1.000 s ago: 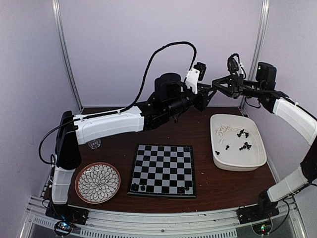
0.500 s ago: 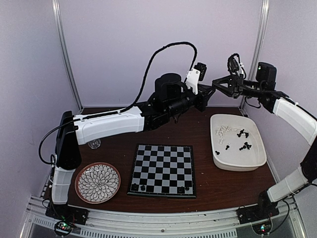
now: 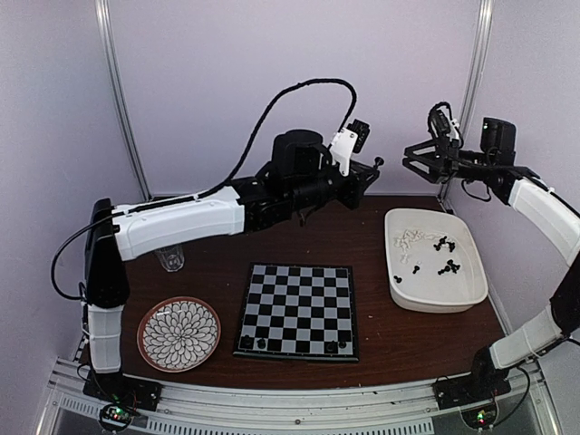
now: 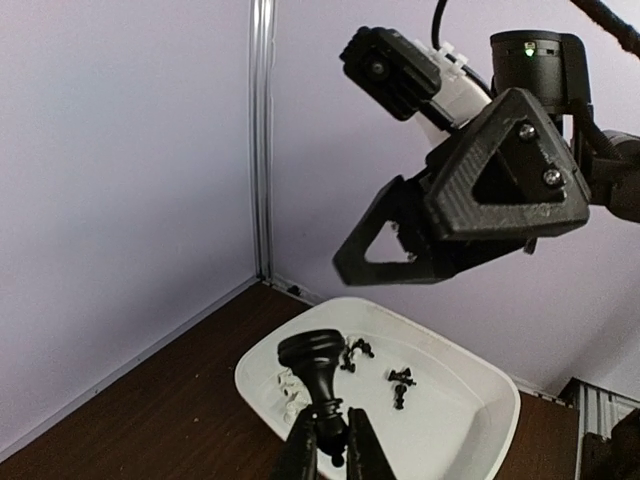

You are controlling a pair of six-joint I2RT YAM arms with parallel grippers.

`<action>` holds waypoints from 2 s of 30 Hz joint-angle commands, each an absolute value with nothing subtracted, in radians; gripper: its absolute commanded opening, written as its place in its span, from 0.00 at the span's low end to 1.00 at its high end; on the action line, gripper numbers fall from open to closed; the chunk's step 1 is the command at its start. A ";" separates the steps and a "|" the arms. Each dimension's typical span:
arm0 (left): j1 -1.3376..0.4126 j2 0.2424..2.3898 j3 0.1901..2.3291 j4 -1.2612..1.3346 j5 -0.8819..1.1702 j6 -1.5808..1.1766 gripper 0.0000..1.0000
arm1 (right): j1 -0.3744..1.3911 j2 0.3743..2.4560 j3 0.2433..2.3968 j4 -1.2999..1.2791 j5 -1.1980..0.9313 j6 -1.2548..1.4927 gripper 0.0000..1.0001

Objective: Set up the chess pieces on the board
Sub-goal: Place the bishop on h7.

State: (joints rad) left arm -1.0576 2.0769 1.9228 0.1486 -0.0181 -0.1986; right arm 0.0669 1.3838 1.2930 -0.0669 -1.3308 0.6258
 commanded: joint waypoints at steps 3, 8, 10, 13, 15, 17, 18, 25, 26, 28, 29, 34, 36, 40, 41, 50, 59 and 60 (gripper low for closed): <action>-0.965 1.877 1.946 -0.372 0.050 -0.150 0.00 | -0.023 1.320 1.351 -0.518 -1.365 0.199 0.69; -0.892 1.846 2.047 -0.846 0.117 -0.075 0.00 | -0.031 1.298 1.373 -0.814 -1.244 -0.136 0.70; -0.872 1.851 2.089 -0.999 0.119 -0.032 0.00 | -0.031 1.293 1.378 -0.848 -1.223 -0.176 0.70; -0.849 1.872 2.129 -1.174 0.109 0.052 0.00 | -0.031 1.294 1.377 -0.856 -1.220 -0.188 0.69; -0.841 1.897 2.158 -1.271 0.109 0.099 0.00 | -0.031 1.294 1.372 -0.848 -1.225 -0.181 0.69; -0.842 1.928 2.170 -1.361 0.142 0.162 0.00 | -0.031 1.292 1.367 -0.840 -1.229 -0.174 0.69; -0.842 1.942 2.175 -1.418 0.154 0.184 0.00 | -0.031 1.290 1.365 -0.839 -1.230 -0.173 0.69; -0.842 1.979 2.050 -1.517 0.137 0.191 0.00 | -0.031 1.279 1.343 -0.831 -1.236 -0.172 0.68; -0.842 1.991 2.036 -1.533 0.140 0.182 0.00 | -0.031 1.278 1.339 -0.827 -1.239 -0.170 0.68; -0.842 2.015 2.003 -1.555 0.151 0.164 0.00 | -0.031 1.279 1.333 -0.819 -1.245 -0.163 0.68; -0.842 2.024 1.989 -1.563 0.152 0.155 0.00 | -0.031 1.280 1.332 -0.816 -1.248 -0.163 0.68; -0.847 2.051 1.946 -1.597 0.143 0.073 0.00 | -0.031 1.288 1.328 -0.811 -1.258 -0.158 0.68; -0.864 2.052 1.920 -1.605 0.154 0.046 0.00 | -0.031 1.290 1.328 -0.810 -1.261 -0.159 0.67; -0.890 2.059 1.847 -1.616 0.198 0.007 0.00 | -0.031 1.298 1.325 -0.800 -1.272 -0.154 0.68; -0.895 2.064 1.829 -1.616 0.210 0.004 0.00 | -0.031 1.299 1.323 -0.795 -1.275 -0.150 0.67; -0.918 2.118 1.761 -1.618 0.311 0.003 0.00 | -0.031 1.292 1.310 -0.776 -1.285 -0.135 0.67; -0.935 2.213 1.831 -1.615 0.264 0.003 0.00 | -0.031 1.274 1.304 -0.783 -1.283 -0.141 0.67; -0.935 2.219 1.846 -1.615 0.261 0.003 0.00 | -0.031 1.272 1.303 -0.785 -1.283 -0.142 0.66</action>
State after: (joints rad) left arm -0.9276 2.1841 1.7863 -1.6302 0.2733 0.0120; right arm -0.0288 1.3025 1.3151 -0.7910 -1.2606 -0.1425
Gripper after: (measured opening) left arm 0.081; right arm 0.667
